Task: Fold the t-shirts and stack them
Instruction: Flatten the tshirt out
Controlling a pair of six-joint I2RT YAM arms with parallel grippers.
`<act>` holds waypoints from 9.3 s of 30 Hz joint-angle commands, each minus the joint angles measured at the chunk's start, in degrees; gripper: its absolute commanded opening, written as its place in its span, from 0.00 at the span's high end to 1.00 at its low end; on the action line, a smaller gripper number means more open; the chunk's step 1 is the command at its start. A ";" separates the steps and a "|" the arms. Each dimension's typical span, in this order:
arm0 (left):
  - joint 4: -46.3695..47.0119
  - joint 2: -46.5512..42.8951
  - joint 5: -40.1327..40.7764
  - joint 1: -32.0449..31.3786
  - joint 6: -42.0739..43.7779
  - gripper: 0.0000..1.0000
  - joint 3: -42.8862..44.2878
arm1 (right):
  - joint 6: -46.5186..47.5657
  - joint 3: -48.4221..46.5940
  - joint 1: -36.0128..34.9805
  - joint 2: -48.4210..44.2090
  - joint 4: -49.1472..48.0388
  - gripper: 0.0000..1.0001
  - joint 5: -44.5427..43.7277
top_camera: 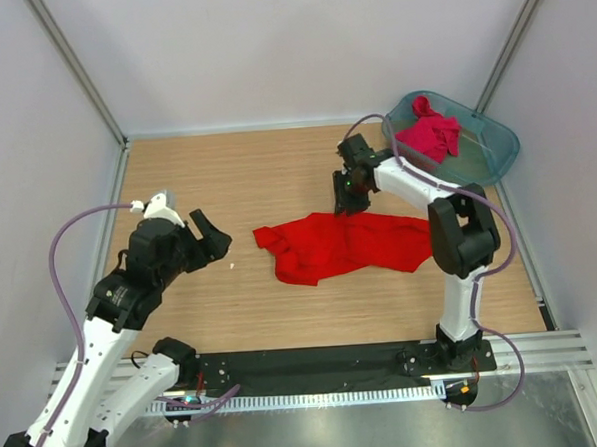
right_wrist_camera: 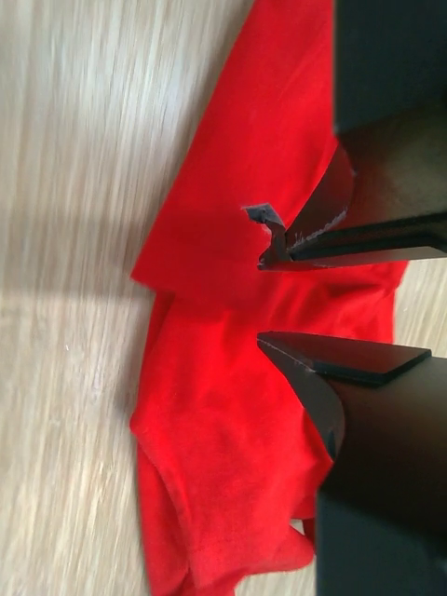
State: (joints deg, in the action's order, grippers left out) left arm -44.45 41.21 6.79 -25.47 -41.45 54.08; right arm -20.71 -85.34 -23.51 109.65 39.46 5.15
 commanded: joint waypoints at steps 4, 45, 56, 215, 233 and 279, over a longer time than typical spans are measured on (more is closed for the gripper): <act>0.15 1.68 0.42 0.16 3.57 0.21 2.43 | -1.70 -6.15 -3.12 4.08 0.09 0.62 -1.10; -0.91 4.74 -0.63 0.25 4.18 0.20 1.20 | 4.44 -9.23 -6.90 4.36 8.69 0.99 -14.90; 5.33 36.02 -7.75 2.00 1.21 0.18 8.92 | 4.10 0.86 -5.94 -18.49 17.13 0.99 -20.62; 11.41 43.35 -4.02 0.60 25.47 1.00 13.14 | 2.95 -0.70 -3.65 -11.46 8.34 0.99 -21.56; 6.73 21.47 23.88 3.85 24.04 1.00 29.05 | 11.74 -8.08 12.26 -40.47 -3.33 0.99 -37.31; 16.06 5.03 12.29 4.03 41.72 1.00 50.77 | 20.97 -34.18 12.43 -54.09 -22.41 0.99 -3.83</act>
State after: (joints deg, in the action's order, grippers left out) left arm -27.20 50.02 20.84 -21.98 1.19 102.13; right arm -0.32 -115.48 -11.49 59.35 19.14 -0.38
